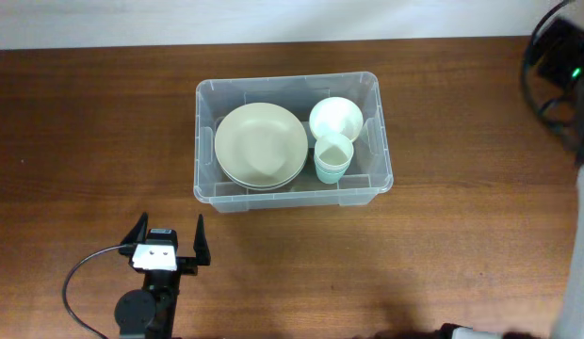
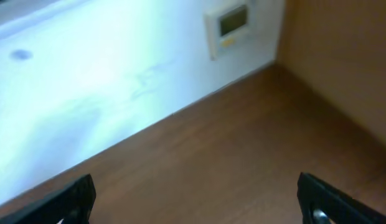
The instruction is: Pack container
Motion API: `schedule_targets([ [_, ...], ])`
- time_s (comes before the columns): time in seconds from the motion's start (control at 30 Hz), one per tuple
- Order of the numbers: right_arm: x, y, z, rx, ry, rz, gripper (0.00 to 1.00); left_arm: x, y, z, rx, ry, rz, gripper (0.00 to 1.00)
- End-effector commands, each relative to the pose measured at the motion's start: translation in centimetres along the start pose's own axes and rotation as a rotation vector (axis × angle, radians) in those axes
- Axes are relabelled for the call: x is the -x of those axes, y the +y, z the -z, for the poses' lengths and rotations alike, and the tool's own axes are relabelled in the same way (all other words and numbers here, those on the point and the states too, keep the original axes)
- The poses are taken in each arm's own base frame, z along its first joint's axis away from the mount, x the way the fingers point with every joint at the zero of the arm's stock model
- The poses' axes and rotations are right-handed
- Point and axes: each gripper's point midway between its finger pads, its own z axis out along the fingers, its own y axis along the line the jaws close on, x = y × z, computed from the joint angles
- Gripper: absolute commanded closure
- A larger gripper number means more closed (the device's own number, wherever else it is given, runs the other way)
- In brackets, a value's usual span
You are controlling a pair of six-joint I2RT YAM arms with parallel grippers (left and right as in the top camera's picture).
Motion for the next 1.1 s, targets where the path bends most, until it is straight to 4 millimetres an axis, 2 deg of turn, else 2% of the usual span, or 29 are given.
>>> schedule_targets([
  [0.0,-1.0,2.2,4.3,0.077,-0.080,0.155,0.01,-0.1,0.3,0.0,0.016,0.002,0.006,0.01],
  [0.13,-2.2,3.3,8.8,0.156,-0.223,0.174,0.01,-0.1,0.3,0.0,0.016,0.002,0.006,0.01],
  [0.27,-4.6,3.4,11.7,0.212,-0.330,0.219,0.01,-0.1,0.3,0.0,0.016,0.002,0.006,0.01],
  [0.4,-8.3,2.8,13.5,0.247,-0.404,0.269,0.01,-0.1,0.3,0.0,0.016,0.002,0.006,0.01],
  [0.43,-10.5,2.4,13.9,0.274,-0.415,0.272,0.01,-0.1,0.3,0.0,0.016,0.002,0.006,0.01],
  [0.53,-13.7,2.2,14.1,0.327,-0.435,0.278,0.01,-0.1,0.3,0.0,0.016,0.002,0.006,0.01],
  [0.57,-15.6,2.2,14.1,0.364,-0.455,0.282,0.01,-0.1,0.3,0.0,0.016,0.002,0.006,0.01],
  [0.73,-19.2,2.5,13.4,0.441,-0.506,0.291,0.01,-0.1,0.3,0.0,0.016,0.002,0.006,0.01],
  [0.87,-21.2,3.1,12.9,0.504,-0.544,0.302,0.01,-0.1,0.3,0.0,0.016,0.002,0.006,0.01],
  [1.07,-22.7,3.3,13.4,0.546,-0.589,0.307,0.01,-0.1,0.3,0.0,0.016,0.002,0.006,0.01],
])
